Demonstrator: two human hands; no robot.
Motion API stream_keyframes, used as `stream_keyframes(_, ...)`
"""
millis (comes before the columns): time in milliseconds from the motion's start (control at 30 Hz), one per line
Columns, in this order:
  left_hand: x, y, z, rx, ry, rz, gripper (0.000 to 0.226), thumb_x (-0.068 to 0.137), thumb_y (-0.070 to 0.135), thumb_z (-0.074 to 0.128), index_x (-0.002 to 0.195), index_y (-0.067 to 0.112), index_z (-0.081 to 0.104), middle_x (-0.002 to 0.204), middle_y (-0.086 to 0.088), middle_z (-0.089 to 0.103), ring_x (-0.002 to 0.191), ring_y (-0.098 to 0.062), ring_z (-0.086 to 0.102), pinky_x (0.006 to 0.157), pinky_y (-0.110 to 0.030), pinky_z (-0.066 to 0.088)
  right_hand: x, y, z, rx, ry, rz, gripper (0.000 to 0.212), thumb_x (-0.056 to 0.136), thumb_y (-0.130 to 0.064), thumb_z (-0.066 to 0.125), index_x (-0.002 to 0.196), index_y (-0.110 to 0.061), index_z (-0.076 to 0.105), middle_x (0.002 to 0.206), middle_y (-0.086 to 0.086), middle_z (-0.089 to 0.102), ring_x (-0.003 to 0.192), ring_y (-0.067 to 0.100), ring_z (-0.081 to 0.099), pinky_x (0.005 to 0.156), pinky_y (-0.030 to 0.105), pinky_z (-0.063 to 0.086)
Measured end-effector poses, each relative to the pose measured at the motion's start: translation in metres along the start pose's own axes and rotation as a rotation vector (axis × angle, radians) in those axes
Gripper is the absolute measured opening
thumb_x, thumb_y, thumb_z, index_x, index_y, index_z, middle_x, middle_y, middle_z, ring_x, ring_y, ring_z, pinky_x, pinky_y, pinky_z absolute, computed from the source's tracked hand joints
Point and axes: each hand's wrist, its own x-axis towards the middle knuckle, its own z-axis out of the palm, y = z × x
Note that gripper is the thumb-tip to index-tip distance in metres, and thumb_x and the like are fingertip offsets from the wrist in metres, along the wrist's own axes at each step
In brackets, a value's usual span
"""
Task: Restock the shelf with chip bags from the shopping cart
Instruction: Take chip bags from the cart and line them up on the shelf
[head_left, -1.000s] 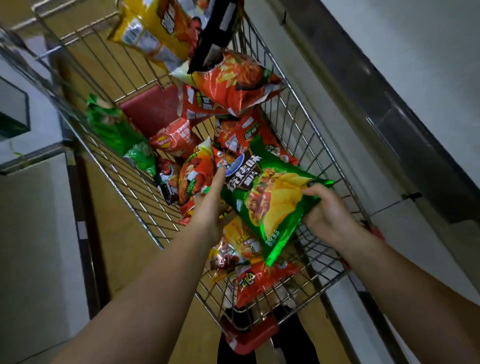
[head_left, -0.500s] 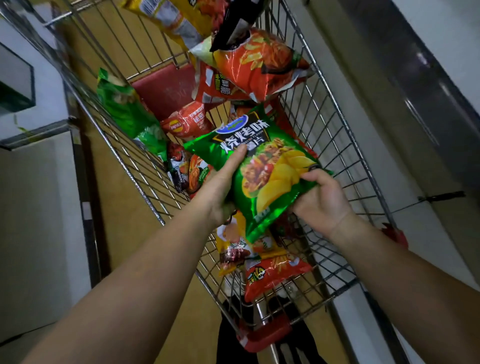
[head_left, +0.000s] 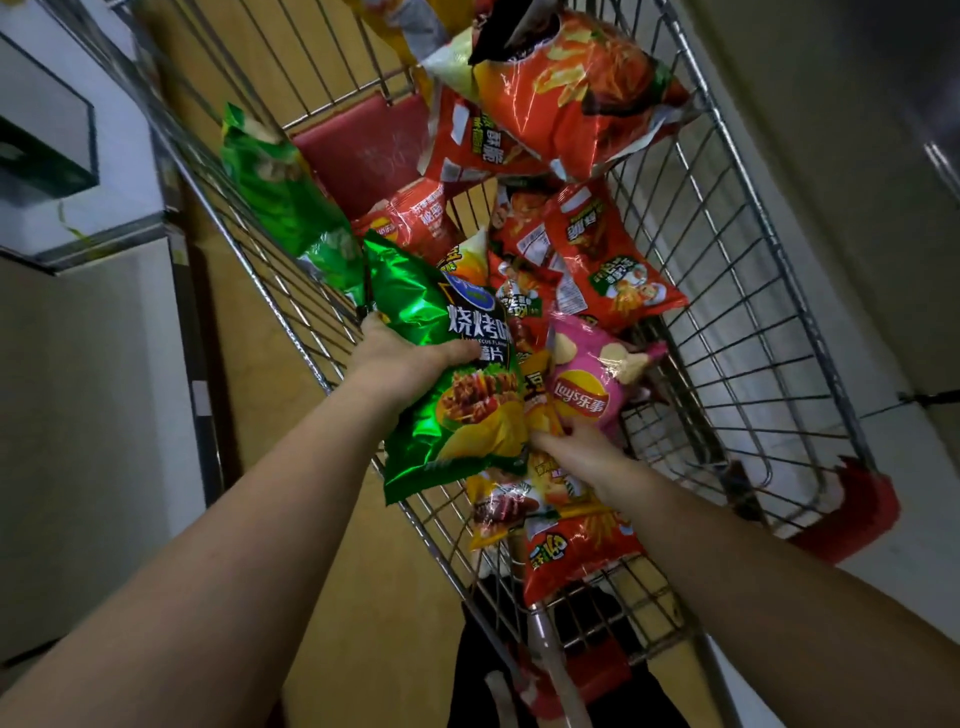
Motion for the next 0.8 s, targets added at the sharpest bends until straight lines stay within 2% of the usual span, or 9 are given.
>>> stream_keyframes(67, 0.001, 0.001, 0.0, 0.077, -0.002, 0.007, 0.118, 0.041, 0.046, 0.09, 0.138, 0.022, 0.028, 0.128, -0.009, 0.056, 0.11, -0.035, 0.059, 0.096, -0.051, 0.047, 0.012, 0.005, 0.008, -0.011, -0.006, 0.015, 0.067, 0.074, -0.043, 0.073, 0.13, -0.017, 0.046, 0.125, 0.002, 0.058, 0.114, 0.027, 0.055, 0.098, 0.037, 0.043)
stream_keyframes(200, -0.001, 0.004, -0.001, 0.138, -0.018, 0.016, 0.116, 0.049, 0.045, 0.089, 0.143, 0.022, 0.023, 0.133, -0.009, 0.052, 0.116, -0.034, 0.055, 0.098, -0.051, 0.045, 0.01, 0.0, 0.003, -0.013, -0.048, 0.124, 0.073, 0.067, -0.04, 0.078, 0.127, -0.008, 0.052, 0.121, 0.012, 0.061, 0.108, 0.03, 0.059, 0.095, 0.043, 0.049)
stream_keyframes(267, -0.004, 0.007, -0.002, 0.145, -0.028, 0.02, 0.115, 0.052, 0.045, 0.089, 0.143, 0.021, 0.022, 0.133, -0.009, 0.052, 0.115, -0.034, 0.056, 0.098, -0.05, 0.046, 0.003, -0.003, -0.006, -0.057, 0.019, 0.056, 0.069, 0.063, -0.042, 0.081, 0.12, -0.01, 0.057, 0.116, 0.01, 0.063, 0.104, 0.029, 0.06, 0.093, 0.04, 0.05)
stream_keyframes(367, -0.011, 0.01, -0.001, 0.168, -0.032, 0.04, 0.11, 0.06, 0.041, 0.085, 0.145, 0.02, 0.018, 0.133, -0.008, 0.05, 0.116, -0.034, 0.055, 0.098, -0.05, 0.046, -0.02, -0.017, -0.021, -0.134, 0.151, -0.141, 0.053, 0.063, -0.048, 0.081, 0.103, -0.023, 0.058, 0.104, 0.001, 0.066, 0.098, 0.022, 0.061, 0.086, 0.032, 0.048)
stream_keyframes(467, -0.021, 0.013, 0.003, 0.114, -0.043, 0.09, 0.114, 0.058, 0.038, 0.087, 0.147, 0.023, 0.017, 0.133, -0.006, 0.051, 0.115, -0.032, 0.056, 0.098, -0.049, 0.047, -0.038, -0.032, -0.035, -0.299, 0.316, -0.249, 0.059, 0.066, -0.052, 0.078, 0.11, -0.019, 0.056, 0.096, -0.003, 0.064, 0.089, 0.018, 0.061, 0.076, 0.027, 0.047)
stream_keyframes(567, -0.03, 0.018, 0.004, 0.051, -0.041, 0.14, 0.113, 0.057, 0.037, 0.088, 0.145, 0.022, 0.019, 0.129, -0.003, 0.055, 0.112, -0.029, 0.058, 0.098, -0.047, 0.047, -0.052, -0.045, -0.047, -0.382, 0.448, -0.315, 0.069, 0.067, -0.053, 0.077, 0.122, -0.019, 0.053, 0.105, 0.002, 0.065, 0.095, 0.023, 0.061, 0.079, 0.03, 0.049)
stream_keyframes(667, -0.042, 0.025, 0.002, 0.038, -0.03, 0.186, 0.117, 0.055, 0.042, 0.088, 0.147, 0.023, 0.019, 0.132, -0.004, 0.054, 0.115, -0.029, 0.056, 0.1, -0.046, 0.045, -0.066, -0.052, -0.058, -0.467, 0.494, -0.355, 0.074, 0.068, -0.056, 0.074, 0.127, -0.02, 0.048, 0.112, 0.006, 0.064, 0.102, 0.027, 0.06, 0.082, 0.034, 0.049)
stream_keyframes(800, -0.062, 0.034, -0.006, 0.014, 0.01, 0.24, 0.118, 0.054, 0.043, 0.088, 0.147, 0.024, 0.019, 0.132, -0.003, 0.054, 0.115, -0.029, 0.057, 0.1, -0.046, 0.046, -0.09, -0.06, -0.069, -0.47, 0.539, -0.457, 0.076, 0.069, -0.059, 0.072, 0.127, -0.016, 0.048, 0.113, 0.008, 0.063, 0.103, 0.029, 0.06, 0.083, 0.036, 0.05)
